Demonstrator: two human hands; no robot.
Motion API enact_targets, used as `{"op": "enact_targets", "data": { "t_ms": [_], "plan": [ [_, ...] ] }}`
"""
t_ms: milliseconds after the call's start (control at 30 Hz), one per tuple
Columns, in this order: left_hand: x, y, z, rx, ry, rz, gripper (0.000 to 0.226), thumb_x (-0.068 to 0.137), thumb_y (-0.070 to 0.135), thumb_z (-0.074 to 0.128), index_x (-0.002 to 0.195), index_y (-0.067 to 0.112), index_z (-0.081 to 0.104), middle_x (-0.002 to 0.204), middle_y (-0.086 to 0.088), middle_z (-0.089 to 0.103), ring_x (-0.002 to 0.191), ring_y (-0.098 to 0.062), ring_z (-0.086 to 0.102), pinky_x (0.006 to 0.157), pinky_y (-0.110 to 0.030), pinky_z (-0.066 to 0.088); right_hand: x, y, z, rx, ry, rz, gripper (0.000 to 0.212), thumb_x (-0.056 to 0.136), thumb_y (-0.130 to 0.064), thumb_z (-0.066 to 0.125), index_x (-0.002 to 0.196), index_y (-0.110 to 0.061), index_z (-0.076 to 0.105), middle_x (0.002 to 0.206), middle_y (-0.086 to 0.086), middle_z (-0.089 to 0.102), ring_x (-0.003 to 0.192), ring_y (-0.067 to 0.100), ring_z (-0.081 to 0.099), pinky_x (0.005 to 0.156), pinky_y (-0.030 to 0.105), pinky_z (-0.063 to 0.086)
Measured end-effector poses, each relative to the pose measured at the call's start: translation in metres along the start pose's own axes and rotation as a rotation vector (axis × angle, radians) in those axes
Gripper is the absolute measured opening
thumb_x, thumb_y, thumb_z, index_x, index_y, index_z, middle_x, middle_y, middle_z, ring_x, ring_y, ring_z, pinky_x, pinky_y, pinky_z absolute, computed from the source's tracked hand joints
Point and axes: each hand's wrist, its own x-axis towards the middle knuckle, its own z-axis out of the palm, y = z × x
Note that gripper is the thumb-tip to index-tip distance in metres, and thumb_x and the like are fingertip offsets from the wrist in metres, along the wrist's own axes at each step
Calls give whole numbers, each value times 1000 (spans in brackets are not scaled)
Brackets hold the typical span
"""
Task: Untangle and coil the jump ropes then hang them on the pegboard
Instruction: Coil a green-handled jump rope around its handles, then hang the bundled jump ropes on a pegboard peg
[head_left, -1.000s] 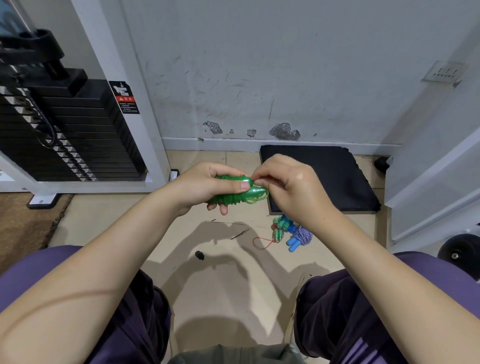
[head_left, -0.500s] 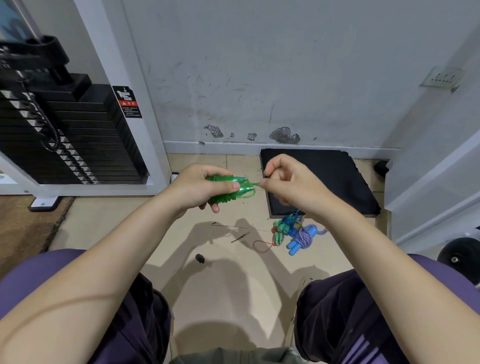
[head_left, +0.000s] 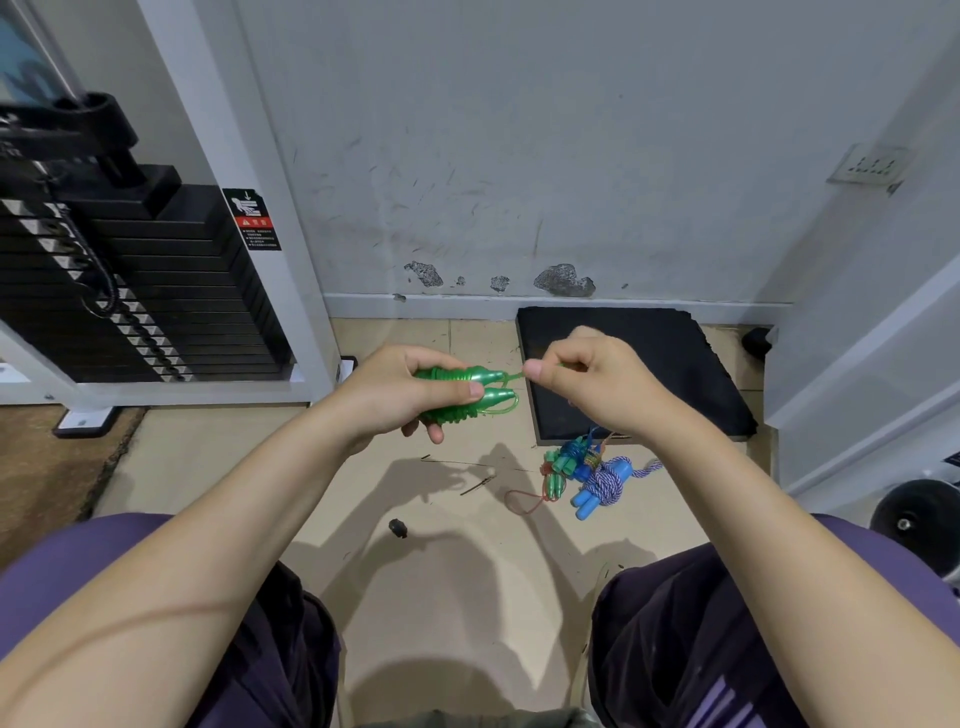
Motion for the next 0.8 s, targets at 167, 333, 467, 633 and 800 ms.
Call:
{"op": "enact_targets", "data": {
  "t_ms": [167, 333, 467, 633, 800],
  "plan": [
    [-1, 4, -6, -84, -149, 35, 25, 73, 24, 83, 95, 14, 77, 79, -12, 69, 50, -23, 60, 43, -21, 36, 1, 4, -5, 180, 83, 67, 28, 91, -28, 66, 68, -13, 66, 97, 7, 50, 75, 10, 51, 77, 28, 48],
    [3, -1, -3, -103, -161, 20, 27, 75, 24, 82, 99, 14, 76, 84, -15, 70, 52, -24, 61, 44, -23, 38, 2, 8, -3, 261, 76, 94, 28, 91, -27, 66, 71, -8, 68, 103, 7, 56, 72, 6, 52, 69, 20, 44],
    [9, -9, 2, -134, -90, -22, 25, 80, 25, 79, 102, 12, 73, 88, -12, 73, 57, -26, 66, 44, -24, 42, 9, 15, 1, 196, 133, 43, 21, 88, -23, 71, 77, -6, 74, 101, 8, 58, 84, 5, 55, 77, 16, 44],
    [35, -9, 10, -115, -52, -75, 25, 83, 27, 76, 103, 11, 71, 89, -9, 74, 71, -23, 70, 56, -27, 55, 28, 25, -5, 237, 3, 143, 14, 88, -21, 71, 91, -7, 71, 91, 8, 65, 71, 10, 61, 62, 18, 50],
    [91, -24, 43, -17, -60, -81, 21, 83, 32, 77, 96, 16, 73, 82, -7, 74, 69, -16, 66, 61, -27, 51, 60, 74, -8, 374, 78, 302, 14, 87, -12, 73, 92, 0, 70, 63, 7, 62, 52, 11, 56, 53, 21, 50]
  ]
}}
